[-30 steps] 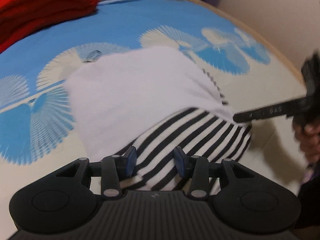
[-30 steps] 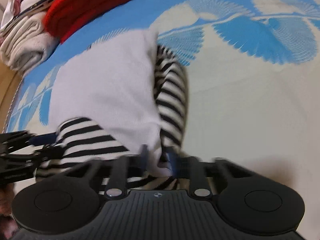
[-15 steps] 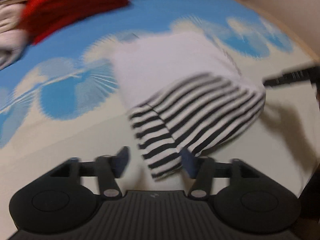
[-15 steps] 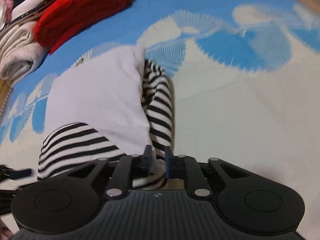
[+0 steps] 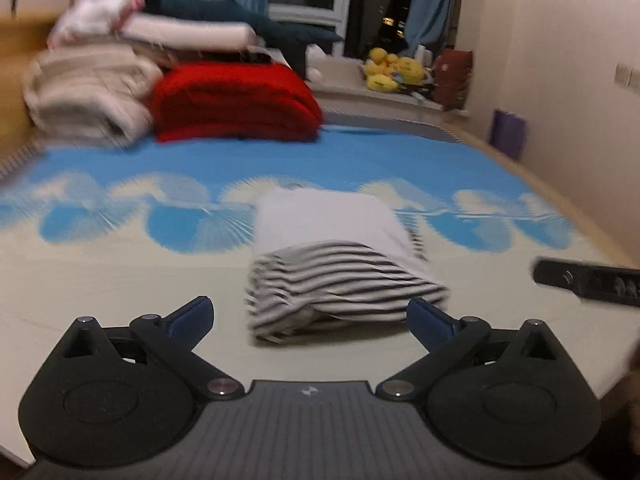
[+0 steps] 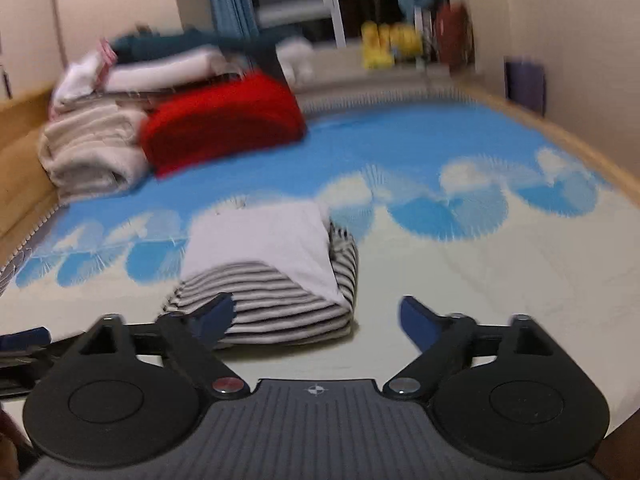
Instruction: Fold small clothes
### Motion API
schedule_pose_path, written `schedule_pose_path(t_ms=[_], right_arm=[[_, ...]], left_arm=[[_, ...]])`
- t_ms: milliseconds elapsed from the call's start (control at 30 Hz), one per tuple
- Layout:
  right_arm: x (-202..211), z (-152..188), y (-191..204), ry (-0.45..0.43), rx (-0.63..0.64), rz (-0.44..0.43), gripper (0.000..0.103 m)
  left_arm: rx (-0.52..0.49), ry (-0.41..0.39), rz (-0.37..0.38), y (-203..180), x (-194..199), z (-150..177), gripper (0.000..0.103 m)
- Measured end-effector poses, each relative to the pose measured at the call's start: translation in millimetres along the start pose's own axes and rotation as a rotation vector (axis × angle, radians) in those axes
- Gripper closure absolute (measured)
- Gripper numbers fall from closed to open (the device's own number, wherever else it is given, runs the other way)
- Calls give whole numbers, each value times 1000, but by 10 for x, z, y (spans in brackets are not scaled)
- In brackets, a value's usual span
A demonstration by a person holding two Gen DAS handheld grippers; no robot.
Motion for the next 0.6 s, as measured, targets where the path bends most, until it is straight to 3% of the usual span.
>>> schedule_pose_path(t_ms=[67,167,300,600], right_arm=[[31,80,114,9,86,13,7],[26,150,243,19,171,-11,7],[55,162,247,36,113,-6,7],[-47,180,325,39,78,-12,7]], left_arm=[[27,-7,-15,28,13,8,0],[77,62,-36,81,-54,45,0],[135,129,-60,104,-88,139,0],[90,121,-75,15,-136,197,0]])
Point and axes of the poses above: each gripper's, at about its wrist camera, not at the fingertips, and x roughly against the way its jaws point, y to its left, z to its underside, the point moved 3 cm from there along -x, roughly the way its jaws point, and after that the axes turned 4 degrees about -y, right-handed, at the moved point
